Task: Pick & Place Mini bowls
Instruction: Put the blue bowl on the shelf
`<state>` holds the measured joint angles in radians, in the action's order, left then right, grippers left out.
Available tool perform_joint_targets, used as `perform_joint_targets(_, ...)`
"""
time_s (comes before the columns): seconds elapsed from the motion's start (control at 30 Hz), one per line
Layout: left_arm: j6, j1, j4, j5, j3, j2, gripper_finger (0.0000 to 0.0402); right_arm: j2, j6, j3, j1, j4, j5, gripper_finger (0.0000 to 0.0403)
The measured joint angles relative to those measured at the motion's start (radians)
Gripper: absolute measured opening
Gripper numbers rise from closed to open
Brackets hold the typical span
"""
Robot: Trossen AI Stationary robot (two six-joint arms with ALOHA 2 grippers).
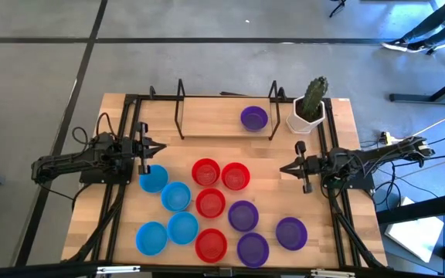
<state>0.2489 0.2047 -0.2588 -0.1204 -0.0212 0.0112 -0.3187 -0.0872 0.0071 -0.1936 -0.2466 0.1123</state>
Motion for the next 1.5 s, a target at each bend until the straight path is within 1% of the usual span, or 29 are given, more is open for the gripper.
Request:
perform_joint_targets(0.1, -0.001, 0.000, -0.028, -0.002, 0.000, 0.000, 0.0006, 0.000, 0.000, 0.000, 0.000, 0.005, 0.000, 0.0021)
perform_joint_targets(0.17, -0.034, -0.002, -0.037, -0.004, -0.009, 0.000, 0.0004, 0.000, -0.003, 0.000, 0.000, 0.005, 0.000, 0.0021)
perform_joint_targets(0.23, -0.086, -0.002, -0.036, -0.013, -0.037, 0.002, 0.0002, 0.000, -0.037, 0.000, 0.000, 0.005, 0.021, 0.0021)
perform_joint_targets(0.3, -0.124, -0.003, 0.009, -0.026, -0.082, 0.010, 0.0002, 0.000, -0.067, 0.000, 0.000, 0.005, 0.034, 0.0021)
perform_joint_targets(0.43, -0.199, -0.012, 0.187, -0.015, -0.239, 0.087, 0.0003, 0.000, -0.071, 0.000, 0.000, 0.005, 0.034, 0.0021)
perform_joint_targets(0.5, -0.225, -0.029, 0.243, -0.011, -0.332, 0.161, 0.0002, 0.000, -0.071, 0.000, 0.000, 0.005, 0.034, 0.0021)
perform_joint_targets(0.57, -0.233, -0.049, 0.310, 0.009, -0.432, 0.266, 0.0002, 0.000, -0.071, 0.000, 0.000, 0.005, 0.034, 0.0021)
perform_joint_targets(0.6, -0.231, -0.060, 0.361, 0.038, -0.486, 0.324, 0.0003, 0.000, -0.071, 0.000, 0.000, 0.005, 0.034, 0.0021)
perform_joint_targets(0.67, -0.227, -0.078, 0.478, 0.126, -0.602, 0.448, 0.0003, 0.000, -0.071, 0.000, 0.000, 0.005, 0.034, 0.0021)
perform_joint_targets(0.73, -0.225, -0.092, 0.657, 0.220, -0.732, 0.584, 0.0003, 0.000, -0.071, 0.000, 0.000, 0.005, 0.034, 0.0021)
perform_joint_targets(0.8, -0.221, -0.096, 0.876, 0.293, -0.865, 0.718, 0.0003, 0.000, -0.071, 0.000, 0.000, 0.005, 0.034, 0.0021)
perform_joint_targets(0.9, -0.227, -0.091, 1.177, 0.378, -1.026, 0.896, 0.0003, 0.000, -0.071, 0.000, 0.000, 0.005, 0.034, 0.0021)
perform_joint_targets(0.97, -0.232, -0.080, 1.334, 0.390, -1.090, 0.986, 0.0004, 0.000, -0.068, 0.000, 0.000, 0.005, 0.025, 0.0021)
perform_joint_targets(1.07, -0.244, -0.059, 1.486, 0.358, -1.117, 1.086, 0.0004, 0.000, -0.029, 0.000, 0.000, 0.005, -0.002, 0.0021)
perform_joint_targets(1.17, -0.289, -0.045, 1.525, 0.314, -1.090, 1.130, 0.0007, 0.000, -0.017, 0.000, 0.000, 0.005, -0.033, 0.0021)
perform_joint_targets(1.27, -0.324, -0.043, 1.525, 0.282, -1.043, 1.143, 0.0017, 0.000, -0.018, 0.000, 0.000, 0.005, -0.045, 0.0021)
perform_joint_targets(1.33, -0.377, -0.043, 1.522, 0.264, -1.011, 1.141, 0.0030, 0.000, -0.018, 0.000, 0.000, 0.005, -0.045, 0.0021)
perform_joint_targets(1.4, -0.422, -0.043, 1.498, 0.229, -0.983, 1.137, 0.0047, 0.000, -0.021, 0.000, 0.000, 0.005, -0.045, 0.0021)
perform_joint_targets(1.5, -0.449, -0.048, 1.461, 0.165, -0.936, 1.128, 0.0080, 0.000, -0.022, 0.000, 0.000, 0.005, -0.045, 0.0021)
